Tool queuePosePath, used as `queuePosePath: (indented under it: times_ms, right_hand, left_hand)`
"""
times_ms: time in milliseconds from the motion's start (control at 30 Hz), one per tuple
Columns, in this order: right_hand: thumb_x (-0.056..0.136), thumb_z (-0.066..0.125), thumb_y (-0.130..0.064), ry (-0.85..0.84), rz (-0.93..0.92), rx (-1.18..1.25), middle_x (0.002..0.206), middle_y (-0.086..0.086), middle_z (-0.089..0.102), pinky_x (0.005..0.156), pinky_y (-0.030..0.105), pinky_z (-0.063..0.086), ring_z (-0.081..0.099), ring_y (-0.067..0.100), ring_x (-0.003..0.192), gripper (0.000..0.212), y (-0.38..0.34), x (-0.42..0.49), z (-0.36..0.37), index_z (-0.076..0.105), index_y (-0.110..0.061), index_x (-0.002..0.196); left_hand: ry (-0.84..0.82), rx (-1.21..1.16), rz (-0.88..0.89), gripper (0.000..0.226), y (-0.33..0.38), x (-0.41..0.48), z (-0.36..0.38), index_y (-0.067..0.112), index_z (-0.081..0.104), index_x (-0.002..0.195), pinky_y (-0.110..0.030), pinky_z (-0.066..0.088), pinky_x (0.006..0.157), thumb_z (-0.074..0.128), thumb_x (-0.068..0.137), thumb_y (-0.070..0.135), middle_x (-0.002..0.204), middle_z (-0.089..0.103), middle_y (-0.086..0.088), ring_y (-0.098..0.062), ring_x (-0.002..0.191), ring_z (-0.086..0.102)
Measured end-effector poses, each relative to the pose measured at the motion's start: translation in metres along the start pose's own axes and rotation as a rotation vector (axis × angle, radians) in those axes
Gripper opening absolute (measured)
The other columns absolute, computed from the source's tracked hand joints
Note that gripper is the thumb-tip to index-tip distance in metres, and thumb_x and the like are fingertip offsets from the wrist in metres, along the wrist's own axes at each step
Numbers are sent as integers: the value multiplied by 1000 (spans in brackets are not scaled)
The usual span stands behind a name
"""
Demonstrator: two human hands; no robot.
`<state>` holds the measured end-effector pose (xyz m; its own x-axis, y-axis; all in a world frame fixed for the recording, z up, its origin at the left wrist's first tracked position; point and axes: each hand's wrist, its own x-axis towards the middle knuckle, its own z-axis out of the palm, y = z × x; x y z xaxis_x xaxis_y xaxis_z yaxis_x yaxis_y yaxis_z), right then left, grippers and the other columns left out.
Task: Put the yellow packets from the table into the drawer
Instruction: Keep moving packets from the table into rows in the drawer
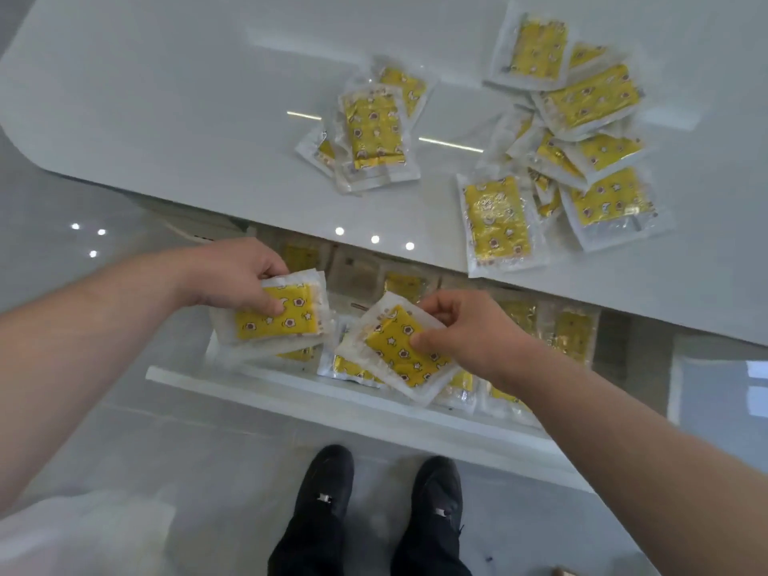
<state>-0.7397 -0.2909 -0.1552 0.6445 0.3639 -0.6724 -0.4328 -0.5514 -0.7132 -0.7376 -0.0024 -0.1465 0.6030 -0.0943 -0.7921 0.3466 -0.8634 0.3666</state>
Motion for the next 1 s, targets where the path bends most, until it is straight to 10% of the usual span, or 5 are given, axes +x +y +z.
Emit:
queuePosePath:
  times_ms: [167, 500, 733, 1000]
  right_hand:
    - [78, 75, -4, 48, 68, -57, 91, 3, 74, 77, 34, 58, 71, 24, 87, 20, 26, 26, 26, 70, -16, 92]
    - [78, 74, -5, 63, 115, -117, 92, 0, 70, 66, 26, 53, 65, 18, 81, 23, 41, 57, 39, 66, -26, 83]
    - [78, 74, -4, 29, 125, -146, 93, 1, 71, 66, 25, 54, 66, 17, 81, 20, 40, 63, 36, 68, -19, 90]
    - [81, 71, -4, -107, 93, -245, 103, 0, 67, 66, 18, 50, 62, 14, 87, 25, 32, 75, 53, 66, -19, 101]
  left_hand:
    - [-51, 241, 15, 22, -20, 31, 26, 24, 57, 65, -26, 38, 55, 71, 80, 17, 70, 58, 5, -11, 63, 54]
    - [-142, 426, 34, 15, -20, 77, 61, 16, 65, 98, -31, 49, 72, 67, 83, 21, 91, 61, 0, -21, 84, 59]
    - [-75, 509, 19, 57, -25, 74, 66, 20, 45, 132, -32, 45, 87, 71, 81, 21, 130, 52, -2, -23, 112, 52]
    - [128, 494, 122, 30, -42, 67, 71, 24, 55, 111, -33, 40, 91, 63, 83, 32, 110, 54, 2, -18, 99, 47]
